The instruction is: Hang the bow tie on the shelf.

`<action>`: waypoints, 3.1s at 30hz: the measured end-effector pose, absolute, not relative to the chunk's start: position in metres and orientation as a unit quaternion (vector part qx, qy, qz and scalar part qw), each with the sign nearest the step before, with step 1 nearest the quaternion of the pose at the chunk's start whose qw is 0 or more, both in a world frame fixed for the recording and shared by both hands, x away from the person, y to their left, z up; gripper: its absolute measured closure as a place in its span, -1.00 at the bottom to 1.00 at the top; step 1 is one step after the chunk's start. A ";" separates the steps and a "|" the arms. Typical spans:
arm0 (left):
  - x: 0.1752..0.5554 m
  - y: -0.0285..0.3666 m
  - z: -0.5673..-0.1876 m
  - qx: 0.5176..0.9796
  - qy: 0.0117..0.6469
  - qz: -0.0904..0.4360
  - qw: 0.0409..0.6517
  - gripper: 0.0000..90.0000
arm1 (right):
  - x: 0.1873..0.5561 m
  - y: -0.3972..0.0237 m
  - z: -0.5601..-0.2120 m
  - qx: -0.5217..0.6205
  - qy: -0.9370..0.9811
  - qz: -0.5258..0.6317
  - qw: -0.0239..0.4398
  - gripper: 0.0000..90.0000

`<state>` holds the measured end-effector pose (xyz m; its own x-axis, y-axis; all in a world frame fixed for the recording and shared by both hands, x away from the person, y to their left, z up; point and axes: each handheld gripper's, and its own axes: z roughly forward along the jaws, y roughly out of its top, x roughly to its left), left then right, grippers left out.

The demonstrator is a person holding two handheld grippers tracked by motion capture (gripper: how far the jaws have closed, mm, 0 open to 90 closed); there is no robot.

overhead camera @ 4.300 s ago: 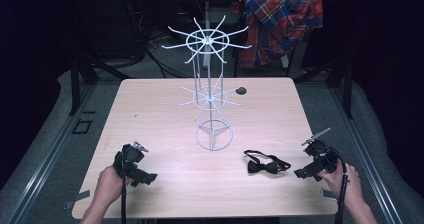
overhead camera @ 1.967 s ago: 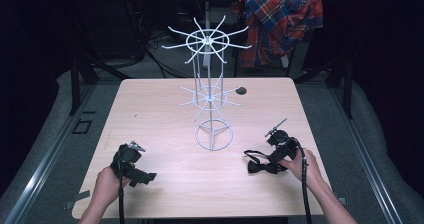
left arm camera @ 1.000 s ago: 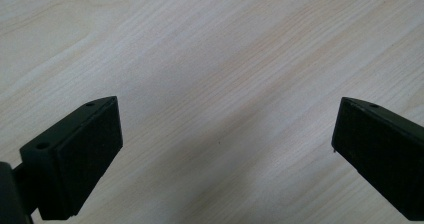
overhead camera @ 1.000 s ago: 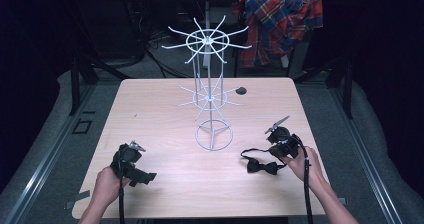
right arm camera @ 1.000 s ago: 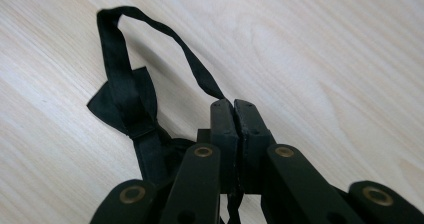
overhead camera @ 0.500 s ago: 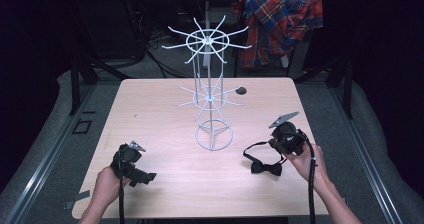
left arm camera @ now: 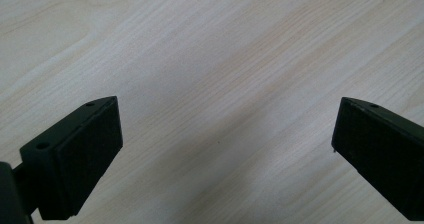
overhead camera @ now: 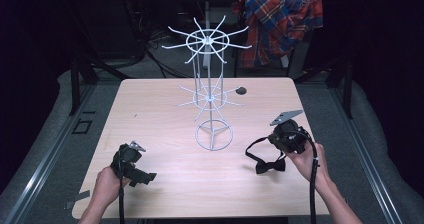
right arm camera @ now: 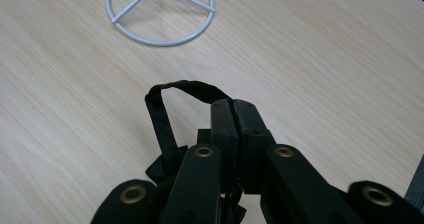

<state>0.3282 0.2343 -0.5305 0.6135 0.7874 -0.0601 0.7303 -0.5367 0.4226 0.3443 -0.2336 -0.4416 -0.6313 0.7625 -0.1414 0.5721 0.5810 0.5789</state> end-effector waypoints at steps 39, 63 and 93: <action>0.328 0.232 -0.532 0.876 0.432 0.067 0.203 -1.00 | 0.342 -0.213 -0.402 0.353 0.857 0.296 0.232 0.96; 0.327 0.229 -0.531 0.879 0.429 0.070 0.197 -1.00 | 0.346 -0.199 -0.383 0.336 0.857 0.304 0.246 0.96; 0.322 0.236 -0.529 0.875 0.435 0.072 0.199 -1.00 | 0.362 -0.187 -0.361 0.321 0.843 0.347 0.256 0.96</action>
<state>0.3223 0.2358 -0.5292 0.6116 0.7899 -0.0459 0.7323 -0.5431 0.4108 0.3620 -0.1871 -0.3607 -0.6630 0.7190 -0.2085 0.3635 0.5527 0.7500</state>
